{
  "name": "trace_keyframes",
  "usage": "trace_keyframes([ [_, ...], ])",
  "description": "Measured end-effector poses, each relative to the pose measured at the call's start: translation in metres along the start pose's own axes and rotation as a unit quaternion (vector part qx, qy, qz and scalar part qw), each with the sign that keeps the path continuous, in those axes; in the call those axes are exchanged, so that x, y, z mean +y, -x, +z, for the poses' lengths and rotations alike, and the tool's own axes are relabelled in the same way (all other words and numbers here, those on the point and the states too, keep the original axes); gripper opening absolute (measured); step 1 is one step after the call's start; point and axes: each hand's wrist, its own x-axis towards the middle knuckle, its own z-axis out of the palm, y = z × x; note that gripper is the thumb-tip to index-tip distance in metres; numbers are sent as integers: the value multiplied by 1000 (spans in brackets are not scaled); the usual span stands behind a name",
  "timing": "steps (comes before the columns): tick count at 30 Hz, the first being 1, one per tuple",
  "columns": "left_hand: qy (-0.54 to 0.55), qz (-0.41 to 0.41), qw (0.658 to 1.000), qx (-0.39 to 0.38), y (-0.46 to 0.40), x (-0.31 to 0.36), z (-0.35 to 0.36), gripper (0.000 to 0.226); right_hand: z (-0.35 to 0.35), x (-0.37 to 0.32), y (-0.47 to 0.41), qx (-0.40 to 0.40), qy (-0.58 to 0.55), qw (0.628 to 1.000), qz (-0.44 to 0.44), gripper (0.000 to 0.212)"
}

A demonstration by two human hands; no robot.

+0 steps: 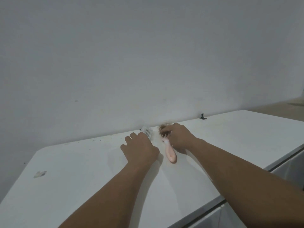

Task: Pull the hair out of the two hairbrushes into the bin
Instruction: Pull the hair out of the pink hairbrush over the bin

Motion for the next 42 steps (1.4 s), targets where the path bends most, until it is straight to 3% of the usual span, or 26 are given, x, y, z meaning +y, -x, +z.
trace_keyframes([
  [5,-17,83,994,70,0,4,-1,24,-14,2,1,-41,-10,998,-45,27],
  [9,143,128,980,55,7,12,-7,28,-23,6,5,-64,-42,996,-43,21],
  [12,148,117,982,-5,15,16,-10,26,-30,10,4,-11,-89,996,-5,15],
  [15,129,123,983,-37,18,14,-8,27,-30,19,-2,76,-52,996,7,11],
  [20,154,119,980,-49,17,14,-10,26,-22,27,-1,33,-43,997,60,42],
  [22,191,113,973,-63,22,15,-13,31,-19,28,2,23,-73,994,78,44],
  [24,240,119,962,-56,22,16,-12,21,-21,28,6,39,-91,992,83,39],
  [26,255,135,954,-76,23,17,-11,46,-28,28,12,49,-129,986,90,27],
  [29,323,130,928,-134,29,22,-12,28,-43,29,26,51,-181,977,100,17],
  [32,398,99,898,-163,34,29,-10,30,-63,31,41,65,-190,975,99,17],
  [38,435,105,861,-241,55,54,-24,16,-108,37,75,85,-208,969,105,24],
  [42,479,109,821,-290,78,72,-34,29,-135,45,106,92,-228,963,110,30],
])
